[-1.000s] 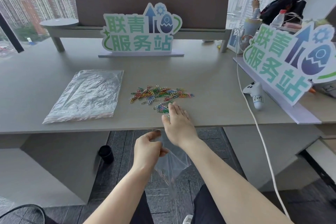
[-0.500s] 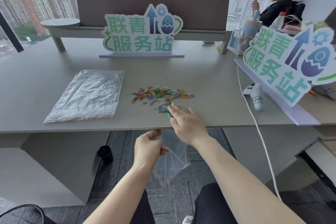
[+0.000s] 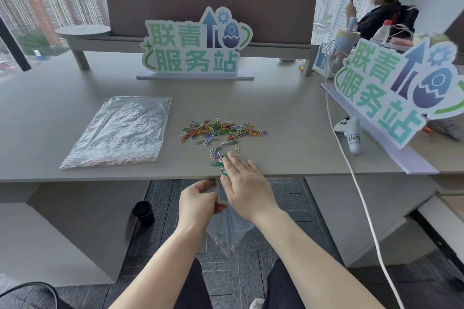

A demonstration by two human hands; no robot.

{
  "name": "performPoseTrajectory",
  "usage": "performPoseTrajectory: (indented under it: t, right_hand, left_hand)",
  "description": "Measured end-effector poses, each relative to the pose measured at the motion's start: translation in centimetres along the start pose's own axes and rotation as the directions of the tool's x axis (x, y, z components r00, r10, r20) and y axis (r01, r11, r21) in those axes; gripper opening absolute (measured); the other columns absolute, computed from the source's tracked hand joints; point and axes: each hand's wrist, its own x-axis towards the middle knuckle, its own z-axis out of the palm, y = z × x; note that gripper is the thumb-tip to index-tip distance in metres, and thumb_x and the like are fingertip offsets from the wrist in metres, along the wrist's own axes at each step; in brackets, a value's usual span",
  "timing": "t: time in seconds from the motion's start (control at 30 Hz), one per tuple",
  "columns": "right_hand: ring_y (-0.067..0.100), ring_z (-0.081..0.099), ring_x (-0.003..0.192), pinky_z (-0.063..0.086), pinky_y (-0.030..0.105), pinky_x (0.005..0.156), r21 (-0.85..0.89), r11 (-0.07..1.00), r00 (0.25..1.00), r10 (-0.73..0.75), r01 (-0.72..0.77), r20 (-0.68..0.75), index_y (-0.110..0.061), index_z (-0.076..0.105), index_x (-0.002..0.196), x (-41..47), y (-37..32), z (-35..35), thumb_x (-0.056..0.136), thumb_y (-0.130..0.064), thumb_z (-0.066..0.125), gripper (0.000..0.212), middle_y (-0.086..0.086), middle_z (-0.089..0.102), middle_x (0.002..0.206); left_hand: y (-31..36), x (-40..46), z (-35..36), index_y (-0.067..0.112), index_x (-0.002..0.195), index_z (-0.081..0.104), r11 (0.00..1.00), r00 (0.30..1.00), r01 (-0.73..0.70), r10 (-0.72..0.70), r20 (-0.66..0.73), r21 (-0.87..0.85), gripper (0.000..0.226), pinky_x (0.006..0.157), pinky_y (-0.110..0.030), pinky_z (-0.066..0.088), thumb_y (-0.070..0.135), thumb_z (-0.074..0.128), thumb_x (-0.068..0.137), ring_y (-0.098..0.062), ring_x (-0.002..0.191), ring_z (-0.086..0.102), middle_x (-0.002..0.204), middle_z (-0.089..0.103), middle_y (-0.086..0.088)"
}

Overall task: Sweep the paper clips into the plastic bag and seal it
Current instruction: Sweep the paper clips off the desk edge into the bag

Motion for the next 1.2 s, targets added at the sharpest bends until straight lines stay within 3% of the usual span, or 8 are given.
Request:
performPoseTrajectory:
  t: [0.13, 0.27, 0.4, 0.5, 0.6, 0.87, 1.07, 1.2]
  right_hand:
    - [0.016, 0.014, 0.148, 0.000, 0.029, 0.118, 0.034, 0.999, 1.000, 0.007, -0.006, -0.022, -0.013, 0.022, 0.152, -0.6, -0.9, 0.1, 0.086, -0.049, -0.001, 0.078, 0.004, 0.016, 0.160]
    - [0.017, 0.021, 0.146, 0.003, 0.030, 0.118, 0.045, 0.999, 0.998, 0.016, -0.013, -0.060, -0.012, 0.028, 0.150, -1.5, -1.7, 0.4, 0.090, -0.044, 0.005, 0.071, 0.006, 0.024, 0.158]
    - [0.017, 0.046, 0.133, 0.024, 0.033, 0.115, 0.063, 0.998, 0.980, 0.036, -0.024, -0.196, -0.009, 0.051, 0.137, -2.1, -2.1, 0.6, 0.092, -0.027, 0.025, 0.054, 0.007, 0.051, 0.143]
    - [0.015, 0.049, 0.130, 0.035, 0.031, 0.111, 0.250, 0.968, 0.965, 0.081, -0.017, -0.248, -0.009, 0.056, 0.133, -1.9, -1.7, 0.0, 0.090, -0.012, 0.035, 0.047, 0.005, 0.057, 0.137]
    - [0.013, 0.038, 0.138, 0.030, 0.024, 0.112, 0.372, 0.927, 0.970, 0.126, -0.041, -0.208, -0.009, 0.045, 0.141, -0.6, -0.8, -1.0, 0.095, -0.006, 0.036, 0.047, 0.005, 0.046, 0.147]
    - [0.010, 0.005, 0.148, 0.005, 0.029, 0.120, 0.171, 0.980, 0.993, 0.086, -0.098, 0.080, -0.018, 0.017, 0.153, 4.7, 1.5, -1.7, 0.102, -0.027, 0.024, 0.052, -0.001, 0.008, 0.162]
    - [0.012, -0.002, 0.148, -0.002, 0.029, 0.118, 0.103, 0.993, 0.985, 0.035, -0.053, 0.171, -0.022, 0.016, 0.153, 6.0, 1.1, -1.3, 0.103, -0.039, 0.019, 0.053, -0.002, 0.005, 0.162]
    - [0.014, 0.004, 0.148, 0.001, 0.029, 0.119, 0.075, 0.997, 0.993, 0.007, -0.016, 0.115, -0.019, 0.021, 0.152, 5.5, 0.3, -0.5, 0.103, -0.038, 0.021, 0.053, 0.001, 0.011, 0.161]
  left_hand:
    - [0.1, -0.1, -0.3, 0.005, 0.115, 0.069, 1.000, 1.000, -0.007, 0.007, 0.001, -0.001, 0.050, 0.051, -0.021, 0.054, -0.013, 0.043, 0.076, -0.011, 0.049, 0.067, 0.094, 0.074, -0.016]
    - [-0.3, 0.3, -0.6, 0.004, 0.117, 0.068, 1.000, 1.000, -0.013, 0.013, -0.002, -0.009, 0.051, 0.062, -0.031, 0.061, -0.012, 0.045, 0.075, -0.018, 0.061, 0.071, 0.100, 0.074, -0.015]
    - [0.1, 0.0, -0.7, 0.004, 0.111, 0.067, 1.000, 1.000, -0.011, 0.011, -0.021, -0.019, 0.045, 0.060, -0.028, 0.061, -0.015, 0.042, 0.078, -0.015, 0.056, 0.070, 0.101, 0.071, -0.007]
    - [0.4, -0.4, -0.9, 0.010, 0.115, 0.065, 1.000, 1.000, -0.013, 0.013, -0.023, -0.014, 0.050, 0.055, -0.021, 0.059, -0.015, 0.040, 0.079, -0.015, 0.052, 0.069, 0.097, 0.067, 0.006]
    - [0.5, -0.4, -1.2, 0.008, 0.119, 0.065, 1.000, 0.999, -0.008, 0.008, -0.033, -0.002, 0.053, 0.056, -0.021, 0.059, -0.015, 0.039, 0.078, -0.017, 0.054, 0.070, 0.095, 0.065, 0.010]
    - [0.8, -0.7, -1.7, 0.008, 0.118, 0.065, 1.000, 0.999, 0.000, 0.000, -0.044, 0.000, 0.053, 0.058, -0.021, 0.060, -0.015, 0.040, 0.078, -0.018, 0.055, 0.071, 0.093, 0.065, 0.009]
    - [0.7, -0.5, -1.9, 0.009, 0.116, 0.066, 1.000, 0.999, 0.004, -0.004, -0.046, -0.012, 0.051, 0.059, -0.022, 0.059, -0.014, 0.040, 0.078, -0.018, 0.055, 0.072, 0.099, 0.066, 0.004]
    - [0.7, -0.5, -1.7, 0.010, 0.114, 0.066, 1.000, 0.999, 0.005, -0.006, -0.040, -0.021, 0.050, 0.057, -0.021, 0.059, -0.015, 0.041, 0.079, -0.017, 0.055, 0.071, 0.104, 0.066, 0.000]
